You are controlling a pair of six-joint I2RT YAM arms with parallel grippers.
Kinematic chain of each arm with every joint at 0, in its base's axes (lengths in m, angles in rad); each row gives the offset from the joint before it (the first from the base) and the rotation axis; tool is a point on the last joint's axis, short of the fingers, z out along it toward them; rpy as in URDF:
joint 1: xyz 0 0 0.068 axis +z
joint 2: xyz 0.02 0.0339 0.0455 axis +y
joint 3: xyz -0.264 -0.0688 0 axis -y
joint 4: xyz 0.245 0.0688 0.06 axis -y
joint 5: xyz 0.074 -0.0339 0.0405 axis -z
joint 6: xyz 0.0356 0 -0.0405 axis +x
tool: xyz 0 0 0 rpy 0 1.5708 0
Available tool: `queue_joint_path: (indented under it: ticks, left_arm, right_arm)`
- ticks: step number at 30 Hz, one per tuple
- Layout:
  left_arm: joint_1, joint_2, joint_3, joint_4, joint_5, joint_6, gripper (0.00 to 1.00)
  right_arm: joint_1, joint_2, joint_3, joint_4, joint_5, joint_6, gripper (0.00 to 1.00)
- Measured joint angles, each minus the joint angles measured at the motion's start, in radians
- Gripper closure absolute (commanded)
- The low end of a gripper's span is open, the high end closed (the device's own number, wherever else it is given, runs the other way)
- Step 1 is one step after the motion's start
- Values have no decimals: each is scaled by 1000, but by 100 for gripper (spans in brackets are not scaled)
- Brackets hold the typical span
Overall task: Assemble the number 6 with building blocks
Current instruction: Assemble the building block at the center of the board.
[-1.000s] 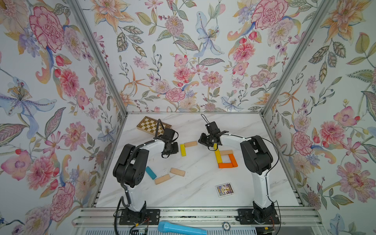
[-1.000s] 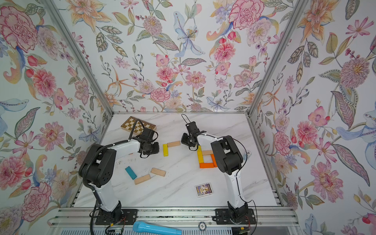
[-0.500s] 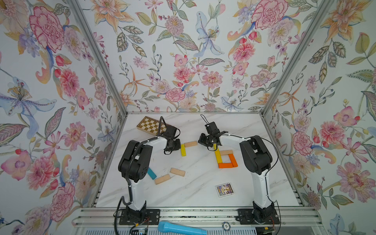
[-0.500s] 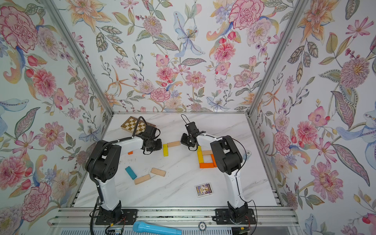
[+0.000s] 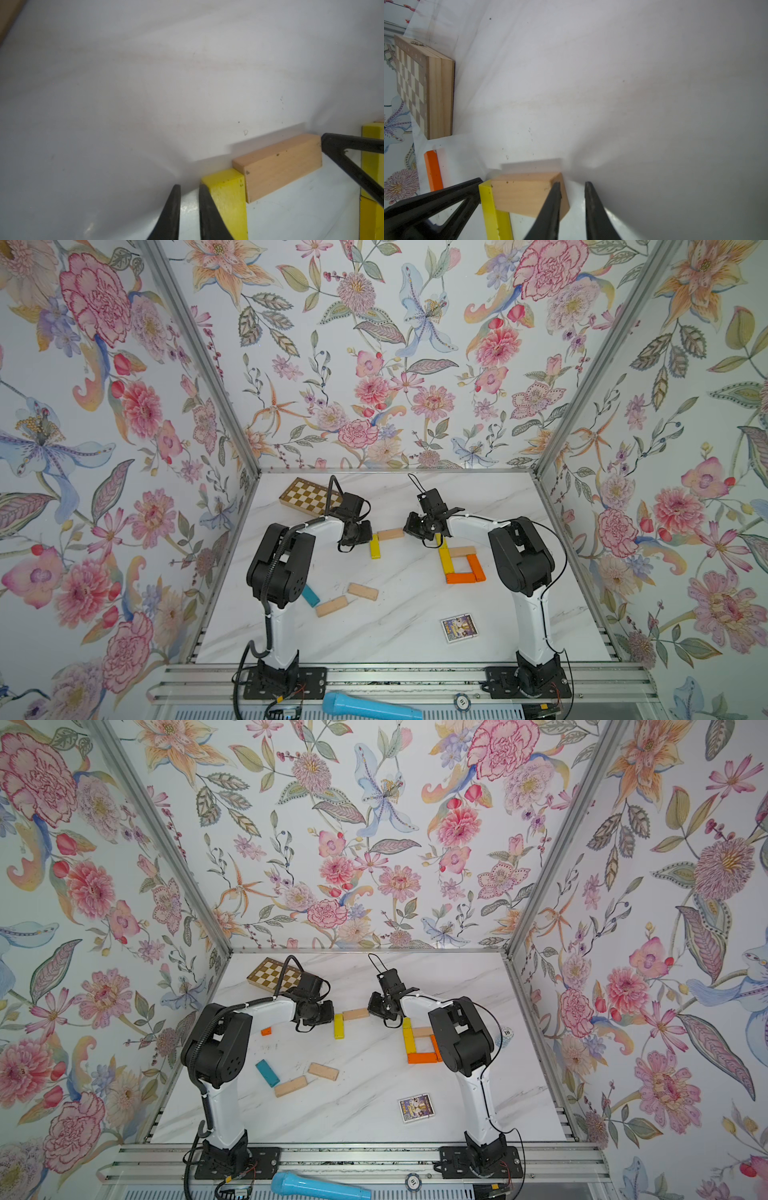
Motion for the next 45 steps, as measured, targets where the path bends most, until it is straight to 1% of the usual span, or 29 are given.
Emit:
queue_joint_path:
  ticks: [14, 26, 30, 33, 35, 41, 45]
  left_arm:
    - [7, 2, 2, -2, -16, -19, 80]
    - [9, 27, 38, -3, -42, -18, 80]
    - [18, 33, 52, -7, -46, -11, 72]
    - [25, 33, 67, -26, -45, -2, 56]
    - [29, 33, 82, -35, -45, 4, 52]
    - [28, 11, 95, -49, -31, 21, 54]
    - [24, -67, 30, -50, -24, 43, 56]
  right_arm:
    - [24, 0, -1, 2, 17, 39, 78]
    - [26, -6, -16, 19, 21, 60, 79]
    - [26, -10, -18, 18, 20, 58, 77]
    - [26, -21, -31, 11, 20, 53, 76]
    - [23, -29, -37, 6, 19, 48, 75]
    - [13, -92, -75, 2, 24, 25, 71]
    - [-5, -174, -111, 4, 39, 7, 68]
